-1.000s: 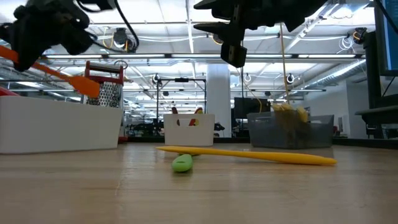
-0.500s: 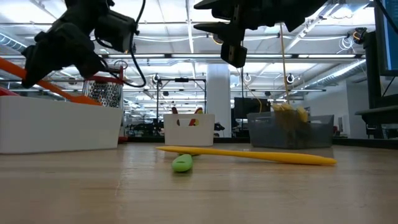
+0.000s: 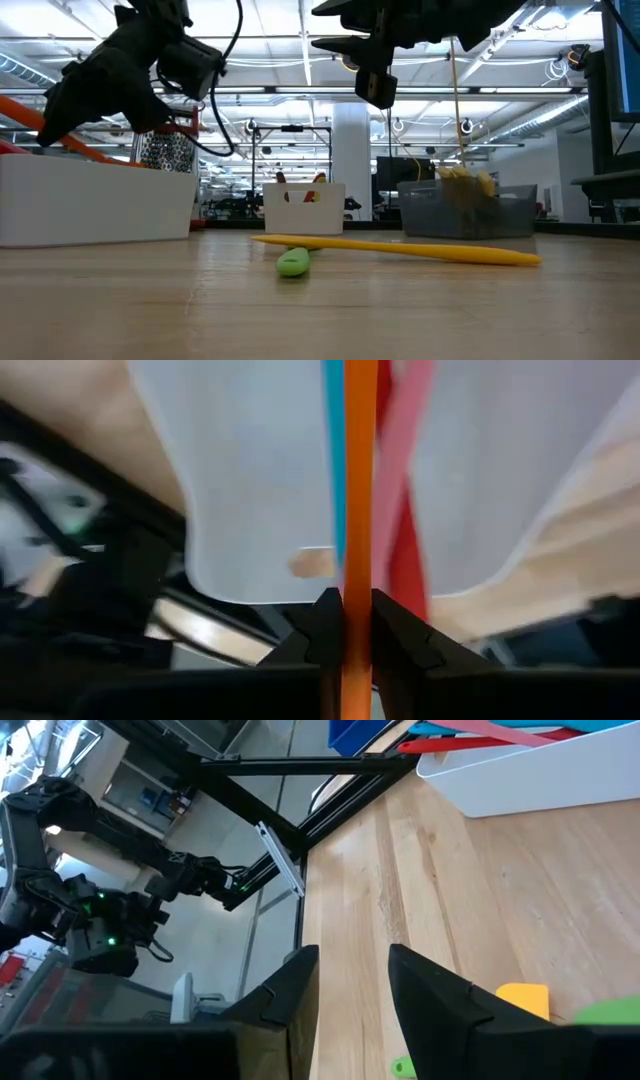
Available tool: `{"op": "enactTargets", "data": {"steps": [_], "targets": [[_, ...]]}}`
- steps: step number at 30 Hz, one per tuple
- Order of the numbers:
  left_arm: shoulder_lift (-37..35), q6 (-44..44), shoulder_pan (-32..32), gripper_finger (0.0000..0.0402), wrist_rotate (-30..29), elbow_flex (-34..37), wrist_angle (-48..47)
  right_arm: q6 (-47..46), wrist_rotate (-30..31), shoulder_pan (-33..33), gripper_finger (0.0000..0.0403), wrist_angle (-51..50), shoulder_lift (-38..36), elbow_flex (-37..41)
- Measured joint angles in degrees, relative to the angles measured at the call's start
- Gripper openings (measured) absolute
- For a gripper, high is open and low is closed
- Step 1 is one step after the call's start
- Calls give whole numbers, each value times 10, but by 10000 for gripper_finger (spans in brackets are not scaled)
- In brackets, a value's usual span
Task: Pick & Place Kitchen Items
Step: Put the orange spatula into the bottom white bin, then put the yellow spatula into the bottom white bin
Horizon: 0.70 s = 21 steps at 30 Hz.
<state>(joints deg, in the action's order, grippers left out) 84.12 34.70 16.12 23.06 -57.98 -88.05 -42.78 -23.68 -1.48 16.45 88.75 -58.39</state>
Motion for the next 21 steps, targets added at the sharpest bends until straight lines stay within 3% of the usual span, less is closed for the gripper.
{"op": "enactTargets", "data": {"steps": [5,13,21], "targets": [[0,-1,0,75,-39,0,-20,0,0,0,115,0,0,0],[0,-7,0,139,-41,0,-20,0,-1,0,114,0,0,0],[-44,-1,0,162,-39,-1,-20,26,-21,0,114,-2,0,0]]}}
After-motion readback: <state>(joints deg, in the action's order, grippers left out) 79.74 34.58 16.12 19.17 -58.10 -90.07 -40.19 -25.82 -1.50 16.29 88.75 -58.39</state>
